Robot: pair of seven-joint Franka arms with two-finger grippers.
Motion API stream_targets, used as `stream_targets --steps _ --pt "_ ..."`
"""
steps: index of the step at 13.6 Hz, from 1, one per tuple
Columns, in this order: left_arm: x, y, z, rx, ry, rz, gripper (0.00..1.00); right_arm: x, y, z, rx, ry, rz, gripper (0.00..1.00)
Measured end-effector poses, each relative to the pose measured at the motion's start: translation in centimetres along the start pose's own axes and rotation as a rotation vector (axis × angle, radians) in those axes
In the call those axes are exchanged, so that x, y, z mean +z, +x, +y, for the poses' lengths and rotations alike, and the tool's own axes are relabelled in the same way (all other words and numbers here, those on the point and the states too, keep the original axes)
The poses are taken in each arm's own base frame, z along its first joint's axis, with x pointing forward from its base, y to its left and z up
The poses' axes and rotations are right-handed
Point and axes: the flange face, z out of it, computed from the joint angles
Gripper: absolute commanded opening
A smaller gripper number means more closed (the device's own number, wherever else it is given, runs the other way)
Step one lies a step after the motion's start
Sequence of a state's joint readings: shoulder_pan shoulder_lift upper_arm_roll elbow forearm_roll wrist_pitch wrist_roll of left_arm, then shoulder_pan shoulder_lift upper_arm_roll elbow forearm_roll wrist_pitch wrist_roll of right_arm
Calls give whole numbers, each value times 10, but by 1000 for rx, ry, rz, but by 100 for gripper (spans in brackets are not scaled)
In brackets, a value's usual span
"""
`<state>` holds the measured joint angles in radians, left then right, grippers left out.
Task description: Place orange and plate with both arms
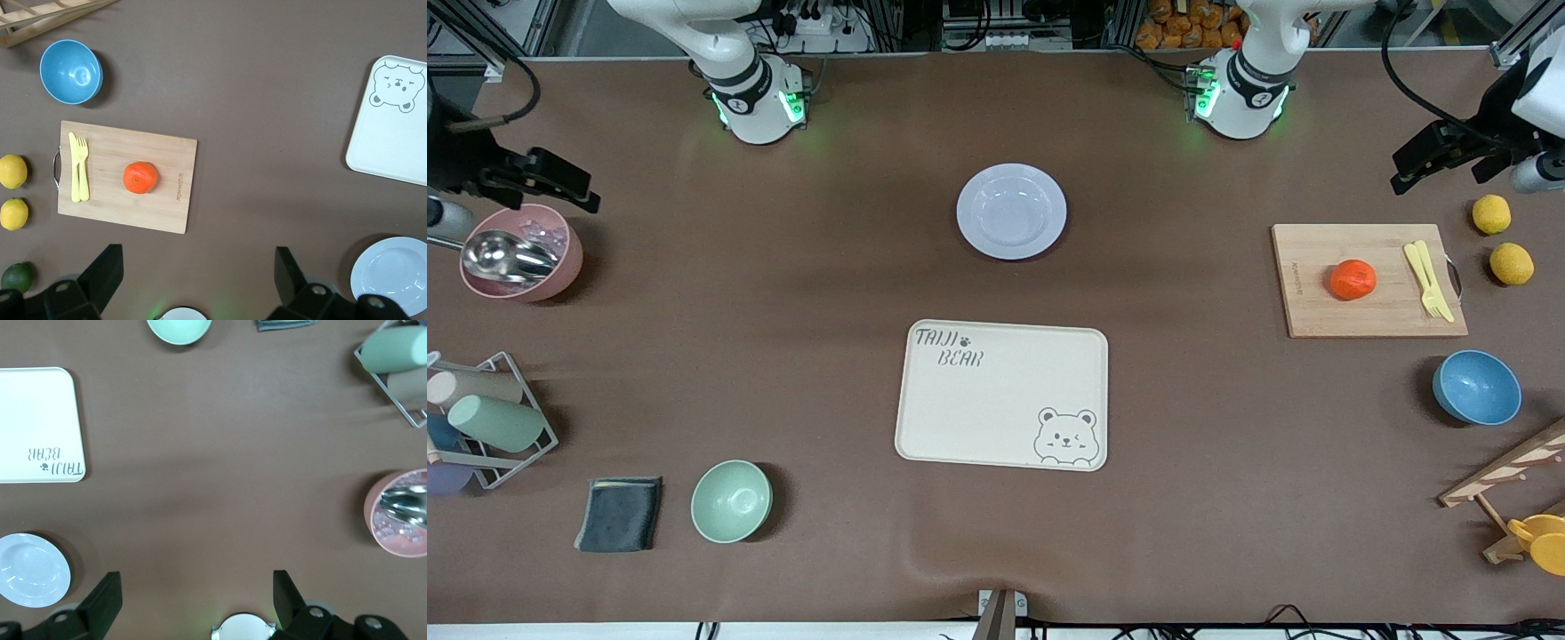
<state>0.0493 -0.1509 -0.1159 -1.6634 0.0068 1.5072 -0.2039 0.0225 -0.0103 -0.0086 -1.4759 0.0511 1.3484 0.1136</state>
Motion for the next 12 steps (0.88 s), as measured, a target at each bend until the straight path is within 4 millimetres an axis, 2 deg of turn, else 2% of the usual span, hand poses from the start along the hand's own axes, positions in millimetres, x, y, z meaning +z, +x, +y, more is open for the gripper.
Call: stream_targets --steps 4,7,9,12 --pt "0 0 0 -1 -1 -1 100 3 1 21 -48 -11 -3 100" --pt "10 7 -5 -12 0 -21 100 3 1 28 -52 -10 -4 100" --pt "29 16 -14 -29 2 -60 100 4 1 27 -54 -10 -5 100" --pt "68 31 -27 -58 4 -107 100 5 2 22 -66 -11 -4 100"
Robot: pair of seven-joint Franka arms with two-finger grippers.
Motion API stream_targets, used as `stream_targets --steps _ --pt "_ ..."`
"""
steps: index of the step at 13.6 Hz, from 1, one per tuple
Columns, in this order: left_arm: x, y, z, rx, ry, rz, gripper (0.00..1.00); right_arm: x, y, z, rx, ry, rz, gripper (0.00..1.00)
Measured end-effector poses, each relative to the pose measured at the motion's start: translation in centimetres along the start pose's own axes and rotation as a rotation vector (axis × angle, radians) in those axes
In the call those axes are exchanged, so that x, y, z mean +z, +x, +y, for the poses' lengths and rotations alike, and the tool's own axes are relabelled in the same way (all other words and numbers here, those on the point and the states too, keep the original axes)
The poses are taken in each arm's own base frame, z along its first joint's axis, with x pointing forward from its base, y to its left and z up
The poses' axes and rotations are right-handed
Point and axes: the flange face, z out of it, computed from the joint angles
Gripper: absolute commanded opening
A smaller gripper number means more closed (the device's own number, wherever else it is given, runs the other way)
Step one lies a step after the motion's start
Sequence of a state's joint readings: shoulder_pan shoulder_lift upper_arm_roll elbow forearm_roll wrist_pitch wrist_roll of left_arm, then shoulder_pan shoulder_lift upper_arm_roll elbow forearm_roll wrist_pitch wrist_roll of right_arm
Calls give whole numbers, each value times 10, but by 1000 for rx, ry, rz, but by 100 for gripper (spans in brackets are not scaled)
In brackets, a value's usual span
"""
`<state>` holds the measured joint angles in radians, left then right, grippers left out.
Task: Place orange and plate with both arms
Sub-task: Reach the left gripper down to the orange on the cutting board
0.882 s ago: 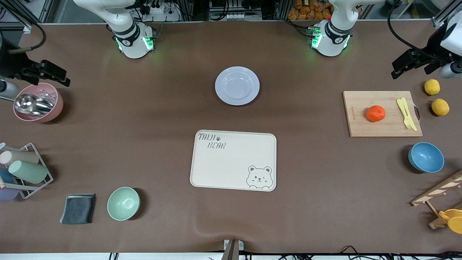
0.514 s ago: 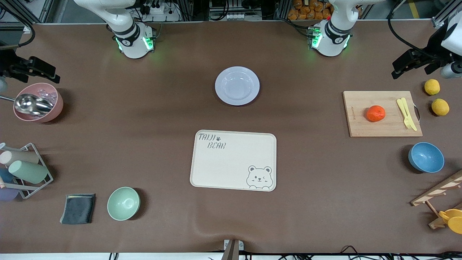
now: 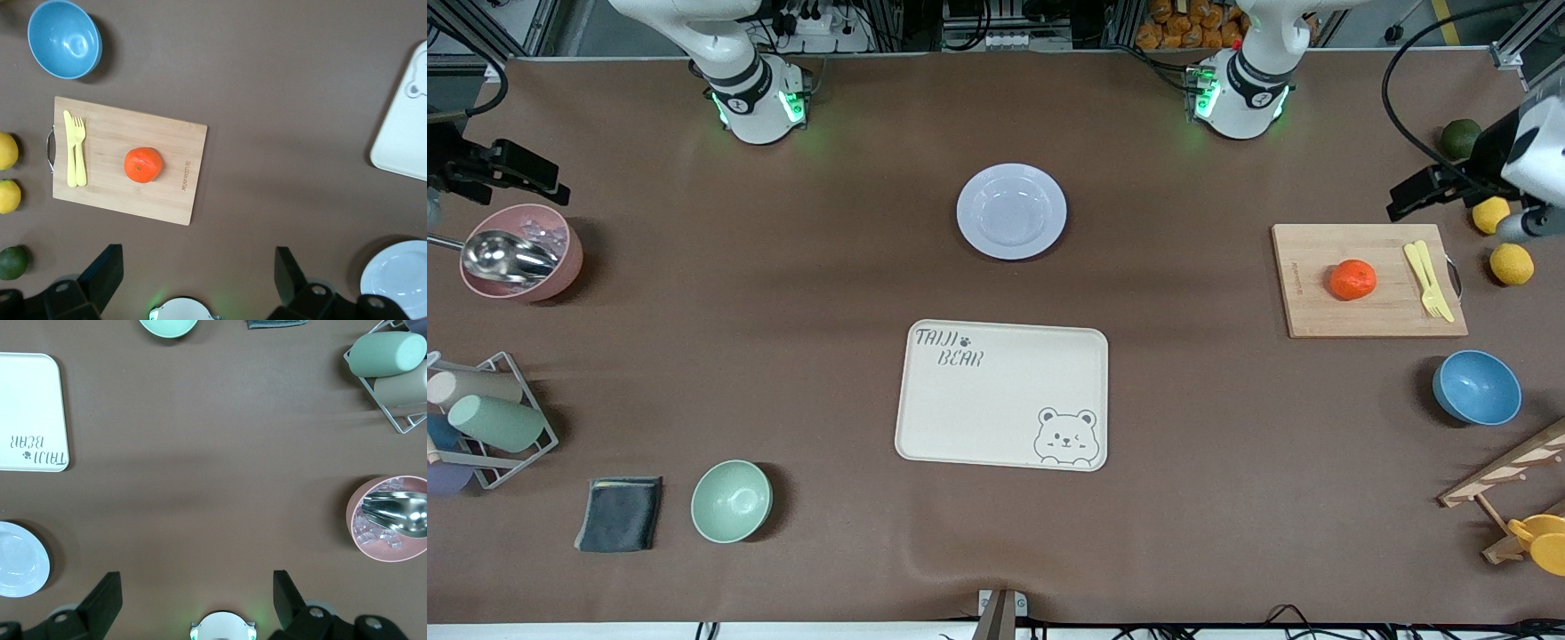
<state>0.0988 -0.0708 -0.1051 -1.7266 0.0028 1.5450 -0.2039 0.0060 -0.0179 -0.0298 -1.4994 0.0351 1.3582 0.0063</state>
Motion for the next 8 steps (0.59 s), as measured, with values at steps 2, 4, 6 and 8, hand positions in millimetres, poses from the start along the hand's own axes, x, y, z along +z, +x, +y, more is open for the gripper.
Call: stream_targets --steps 2,4,6,8 --pt "27 8 -5 -12 -2 -5 100 3 3 -12 -27 -1 5 100" --pt "53 13 -4 -12 -3 -2 100 11 7 -38 -78 -7 1 100" --pt "79 15 -4 -12 -4 3 100 22 9 -63 -110 -15 -28 100" --pt "104 17 -3 -13 -6 9 100 31 12 -75 -124 -20 -46 100"
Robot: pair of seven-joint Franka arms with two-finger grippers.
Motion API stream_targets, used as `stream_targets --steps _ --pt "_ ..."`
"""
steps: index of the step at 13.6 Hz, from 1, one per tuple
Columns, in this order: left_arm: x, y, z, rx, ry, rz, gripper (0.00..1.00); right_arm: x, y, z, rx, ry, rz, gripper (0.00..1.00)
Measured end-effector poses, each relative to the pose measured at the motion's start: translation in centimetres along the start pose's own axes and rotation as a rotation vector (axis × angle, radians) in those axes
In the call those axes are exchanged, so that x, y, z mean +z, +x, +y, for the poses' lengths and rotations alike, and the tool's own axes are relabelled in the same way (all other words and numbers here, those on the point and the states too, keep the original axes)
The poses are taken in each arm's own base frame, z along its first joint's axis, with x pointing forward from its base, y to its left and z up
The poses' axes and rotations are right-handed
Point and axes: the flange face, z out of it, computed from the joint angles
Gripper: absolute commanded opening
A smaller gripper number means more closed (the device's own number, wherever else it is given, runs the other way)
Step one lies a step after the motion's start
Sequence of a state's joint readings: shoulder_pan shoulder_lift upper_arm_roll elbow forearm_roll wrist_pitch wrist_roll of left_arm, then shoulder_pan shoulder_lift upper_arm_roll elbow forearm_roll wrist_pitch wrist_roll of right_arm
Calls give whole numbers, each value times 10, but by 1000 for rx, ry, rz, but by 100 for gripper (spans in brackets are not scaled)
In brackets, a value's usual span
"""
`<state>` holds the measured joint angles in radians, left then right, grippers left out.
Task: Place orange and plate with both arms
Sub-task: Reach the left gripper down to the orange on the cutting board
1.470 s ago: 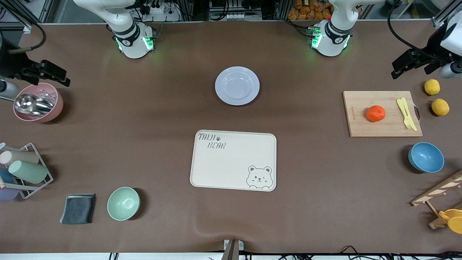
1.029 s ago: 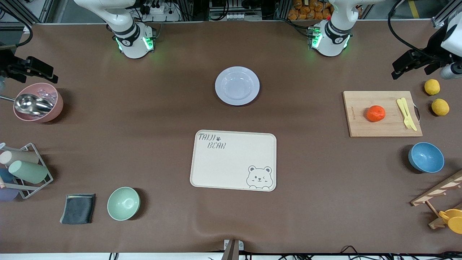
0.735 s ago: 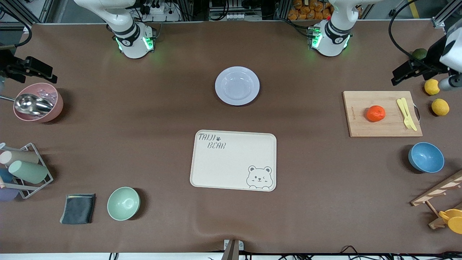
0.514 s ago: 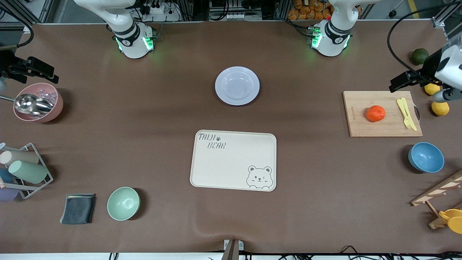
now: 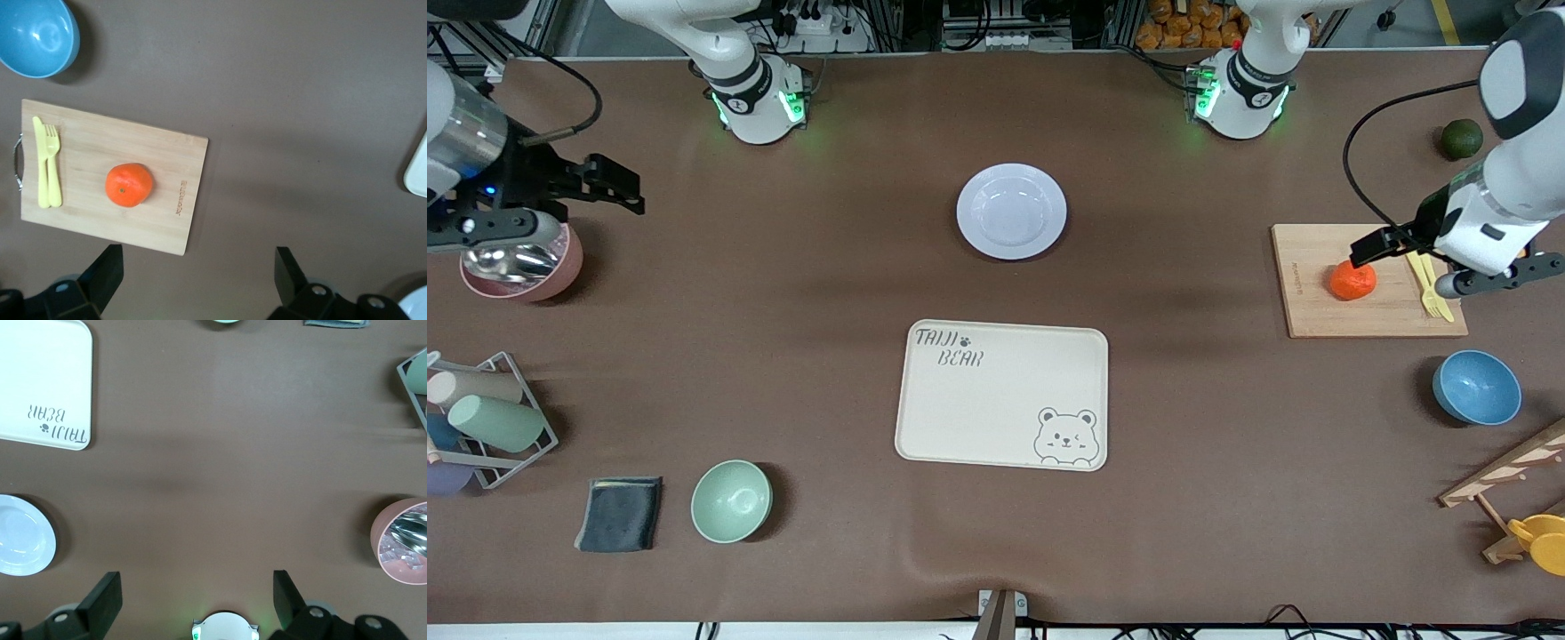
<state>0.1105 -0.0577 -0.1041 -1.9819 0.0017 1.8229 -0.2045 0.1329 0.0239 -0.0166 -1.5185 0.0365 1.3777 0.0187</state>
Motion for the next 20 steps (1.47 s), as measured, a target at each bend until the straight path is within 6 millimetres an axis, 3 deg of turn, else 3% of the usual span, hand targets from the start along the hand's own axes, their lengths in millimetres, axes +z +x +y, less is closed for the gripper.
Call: stream_targets --steps 5,8,11,14,17,20 --pt "42 11 3 3 1 -34 100 7 -9 -6 -121 30 -87 100" --pt "53 15 8 11 3 -50 100 15 -12 -12 -237 55 -142 100" --pt "61 19 -9 -20 -2 -45 100 24 -13 -30 -297 56 -180 100" --pt "95 15 -14 -29 -6 -35 100 31 -18 -42 -342 104 -227 100" --pt "126 6 -13 -25 -6 -37 100 26 -20 -28 -324 133 -229 100" --pt "135 1 -13 -25 -3 -51 100 29 -10 -6 -296 175 -208 100"
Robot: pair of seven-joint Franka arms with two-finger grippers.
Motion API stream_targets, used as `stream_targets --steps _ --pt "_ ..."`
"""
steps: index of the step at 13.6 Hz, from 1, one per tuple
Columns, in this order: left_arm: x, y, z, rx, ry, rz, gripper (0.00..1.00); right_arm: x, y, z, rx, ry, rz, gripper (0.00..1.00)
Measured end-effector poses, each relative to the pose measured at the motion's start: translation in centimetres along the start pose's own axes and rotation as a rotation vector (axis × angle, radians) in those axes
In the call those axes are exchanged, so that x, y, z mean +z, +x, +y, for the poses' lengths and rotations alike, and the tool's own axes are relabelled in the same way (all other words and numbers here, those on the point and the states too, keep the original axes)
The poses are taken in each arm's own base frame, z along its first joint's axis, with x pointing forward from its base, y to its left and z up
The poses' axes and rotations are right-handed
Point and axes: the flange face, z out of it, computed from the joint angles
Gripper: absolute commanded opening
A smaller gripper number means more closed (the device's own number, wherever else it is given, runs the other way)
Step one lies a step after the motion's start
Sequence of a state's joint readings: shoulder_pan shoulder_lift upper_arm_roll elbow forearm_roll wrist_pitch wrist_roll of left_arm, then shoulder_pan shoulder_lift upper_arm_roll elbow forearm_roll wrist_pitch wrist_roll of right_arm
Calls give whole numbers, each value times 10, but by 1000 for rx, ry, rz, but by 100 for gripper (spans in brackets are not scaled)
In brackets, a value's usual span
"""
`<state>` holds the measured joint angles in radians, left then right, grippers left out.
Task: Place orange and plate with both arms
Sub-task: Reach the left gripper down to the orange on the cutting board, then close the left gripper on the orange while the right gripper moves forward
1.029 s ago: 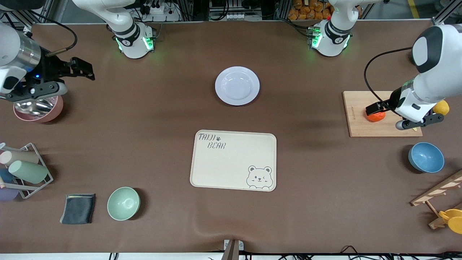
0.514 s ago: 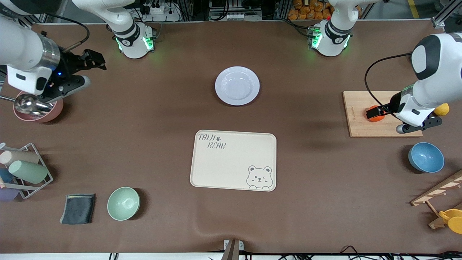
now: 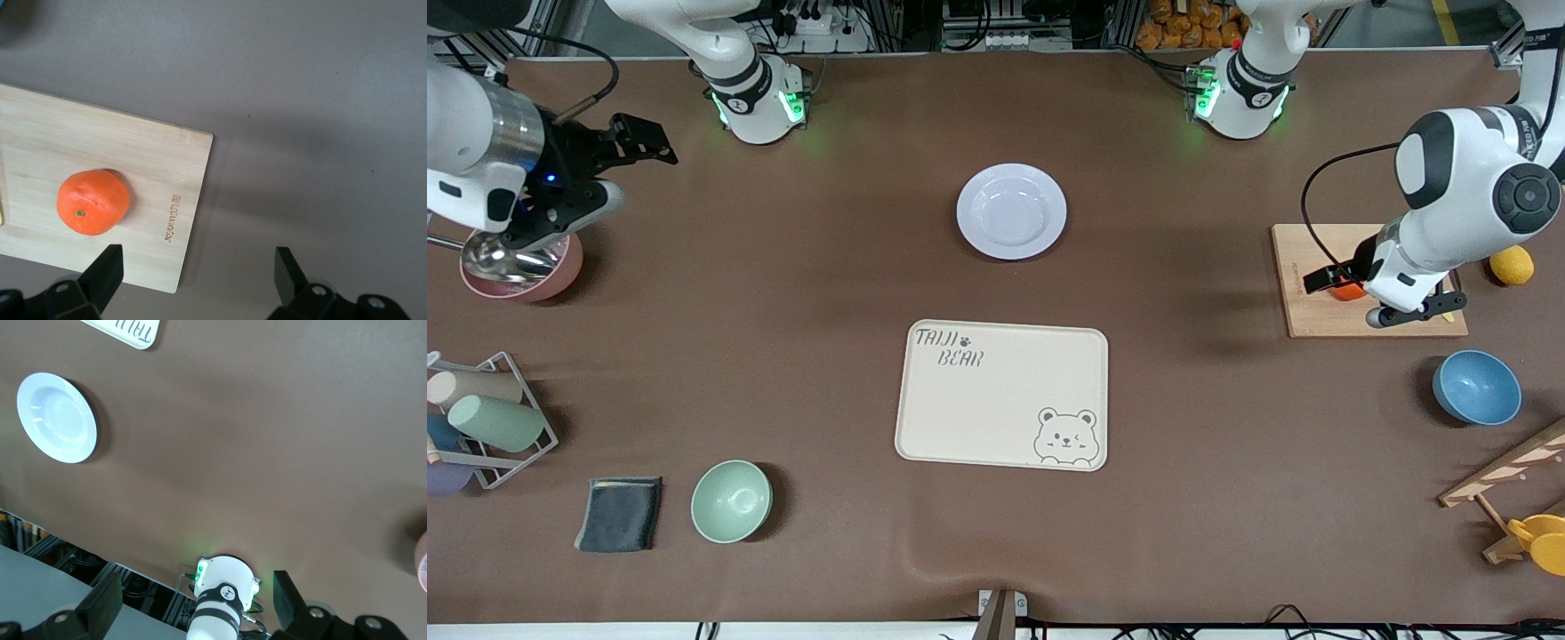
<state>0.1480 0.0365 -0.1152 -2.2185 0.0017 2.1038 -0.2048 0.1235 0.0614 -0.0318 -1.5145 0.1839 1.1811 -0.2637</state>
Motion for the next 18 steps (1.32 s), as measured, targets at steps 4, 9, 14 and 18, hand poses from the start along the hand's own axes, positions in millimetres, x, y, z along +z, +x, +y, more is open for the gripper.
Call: stream_targets --steps 4,9,14,18 --pt "12 -1 -21 -4 47 -11 100 15 32 13 2 33 7 100" --pt "51 -3 -60 -5 101 -2 100 21 61 34 26 22 93 100" --pt "107 -4 -117 20 74 -40 100 68 109 35 7 34 40 100" --pt "125 -4 -132 9 60 -67 100 86 140 8 -40 3 77 100"
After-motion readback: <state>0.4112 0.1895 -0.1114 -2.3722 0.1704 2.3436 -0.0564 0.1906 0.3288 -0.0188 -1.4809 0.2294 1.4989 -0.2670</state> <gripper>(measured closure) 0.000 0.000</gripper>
